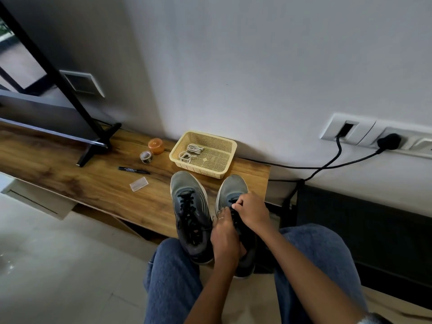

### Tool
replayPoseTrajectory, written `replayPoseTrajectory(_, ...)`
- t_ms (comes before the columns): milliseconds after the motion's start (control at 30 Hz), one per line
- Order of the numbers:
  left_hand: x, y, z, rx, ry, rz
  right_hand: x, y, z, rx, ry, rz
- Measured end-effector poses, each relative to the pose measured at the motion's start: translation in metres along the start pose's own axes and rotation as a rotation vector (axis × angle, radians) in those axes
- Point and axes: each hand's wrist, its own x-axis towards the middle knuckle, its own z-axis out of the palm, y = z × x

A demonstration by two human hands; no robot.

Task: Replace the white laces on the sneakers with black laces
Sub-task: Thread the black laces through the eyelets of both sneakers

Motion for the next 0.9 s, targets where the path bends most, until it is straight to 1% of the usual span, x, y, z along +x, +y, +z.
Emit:
replayPoseTrajectory(67, 0.001, -0.001, 0.002, -0.008, 0.000, 0.011, 0.005, -0.004, -0.001, -0.024, -0.045, 0.004)
replayPoseTrajectory(267, 0.002, -0.001, 0.004, -0.032, 0.041, 0.030, 0.001, -0.005, -0.009, 0.006, -0.214, 0.033)
replayPoseTrajectory(367, 0.004, -0.003, 0.006, -0.006, 0.050, 0.020, 0.003, -0.002, -0.008, 0.115, -0.249, 0.077)
replayPoseTrajectory(467, 0.004, -0.003, 0.006, 0.021, 0.024, 0.003, 0.001, 0.004, -0.010, 0.224, -0.272, 0.089)
replayPoseTrajectory(533, 0.004, -0.002, 0.006, 0.028, 0.013, 0.007, -0.002, 0.008, -0.010, 0.304, -0.236, 0.060)
replayPoseTrajectory(567, 0.004, -0.002, 0.005, 0.027, 0.016, 0.010, -0.004, 0.009, -0.010, 0.370, -0.190, 0.058)
replayPoseTrajectory(667, 0.006, -0.002, 0.006, 0.022, 0.032, 0.006, -0.012, 0.017, -0.012, 0.546, 0.016, 0.165)
replayPoseTrajectory(700, 0.006, -0.002, 0.006, 0.017, 0.033, -0.002, -0.015, 0.021, -0.013, 0.571, 0.055, 0.193)
replayPoseTrajectory(733, 0.006, -0.002, 0.005, 0.010, 0.032, -0.011, -0.019, 0.024, -0.013, 0.591, 0.056, 0.201)
replayPoseTrajectory(767, 0.006, -0.002, 0.005, 0.005, 0.031, -0.019, -0.024, 0.027, -0.013, 0.612, 0.026, 0.194)
replayPoseTrajectory(833, 0.006, -0.002, 0.004, 0.001, 0.016, -0.030, -0.035, 0.031, -0.012, 0.615, -0.091, 0.164)
replayPoseTrajectory(900, 0.004, -0.002, 0.001, -0.024, 0.006, -0.033, -0.041, 0.036, -0.009, 0.517, -0.170, 0.113)
